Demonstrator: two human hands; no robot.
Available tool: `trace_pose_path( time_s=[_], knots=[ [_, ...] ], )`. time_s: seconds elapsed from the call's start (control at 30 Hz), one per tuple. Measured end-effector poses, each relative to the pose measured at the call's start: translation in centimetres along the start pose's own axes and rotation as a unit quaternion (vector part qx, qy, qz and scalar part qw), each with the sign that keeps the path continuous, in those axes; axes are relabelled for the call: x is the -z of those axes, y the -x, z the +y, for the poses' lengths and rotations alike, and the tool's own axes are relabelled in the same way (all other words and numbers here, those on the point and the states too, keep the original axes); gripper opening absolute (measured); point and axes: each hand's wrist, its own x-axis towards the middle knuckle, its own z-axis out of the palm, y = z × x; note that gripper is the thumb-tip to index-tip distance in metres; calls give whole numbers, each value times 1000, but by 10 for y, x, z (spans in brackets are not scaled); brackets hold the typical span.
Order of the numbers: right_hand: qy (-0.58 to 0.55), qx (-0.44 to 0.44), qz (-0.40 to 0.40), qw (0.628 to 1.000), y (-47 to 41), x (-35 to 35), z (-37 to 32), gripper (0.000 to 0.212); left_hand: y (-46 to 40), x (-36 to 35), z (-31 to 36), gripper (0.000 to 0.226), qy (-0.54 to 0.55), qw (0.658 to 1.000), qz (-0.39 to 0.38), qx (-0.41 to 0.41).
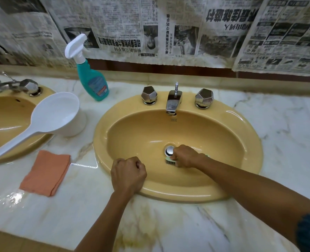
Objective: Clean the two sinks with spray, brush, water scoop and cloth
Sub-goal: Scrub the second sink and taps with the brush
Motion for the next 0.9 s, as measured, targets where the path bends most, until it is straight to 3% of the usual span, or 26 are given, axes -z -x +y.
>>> trace_pose_path(
  time_s=[0.03, 0.13, 0.23, 0.27, 0.37, 0.43, 0.53, 0.6, 0.7, 0.77, 0.83, 0.9],
  knots=[
    [-16, 12, -9, 1000, 0, -4, -8, 11, 0, 0, 0, 24, -1, 1000, 1, 1],
    [-73, 61, -69, 993, 4, -12, -21, 25, 0, -1, -1, 25, -4, 1000, -2, -1],
    [-72, -11, 15, 997, -8, -11, -7, 6, -1, -1, 0, 26, -7, 1000, -3, 2],
    [-75, -48, 48, 995, -11, -13, -7, 16, 0, -1, 0, 26, -6, 1000, -2, 3],
    [-88, -1, 14, 996, -14, -18, -34, 7, 1, 2, 1, 26, -3, 1000, 6, -2],
    [-131, 42, -33, 990, -8, -15, -42, 21, 3, 4, 2, 26, -3, 1000, 7, -7],
    [-80, -23, 17, 996, -3, -10, -14, 41, 4, 6, 3, 26, -4, 1000, 2, -6],
    [-39, -73, 44, 996, 3, -13, -7, 41, 5, 7, 3, 27, 0, 1000, 3, -6],
    [-115, 7, -47, 992, 12, -12, -29, 4, 5, 7, 3, 27, -5, 1000, 4, -8],
    [-181, 30, -84, 979, 26, 1, -31, 29, 5, 7, 3, 27, -7, 1000, 4, -10],
    [-115, 16, -91, 989, 36, 9, -10, 27, 5, 8, 3, 28, -6, 1000, 2, -7],
    [2, -55, -70, 996, 48, 5, 10, 23, 6, 8, 3, 28, -3, 1000, -2, -7]
  ],
)
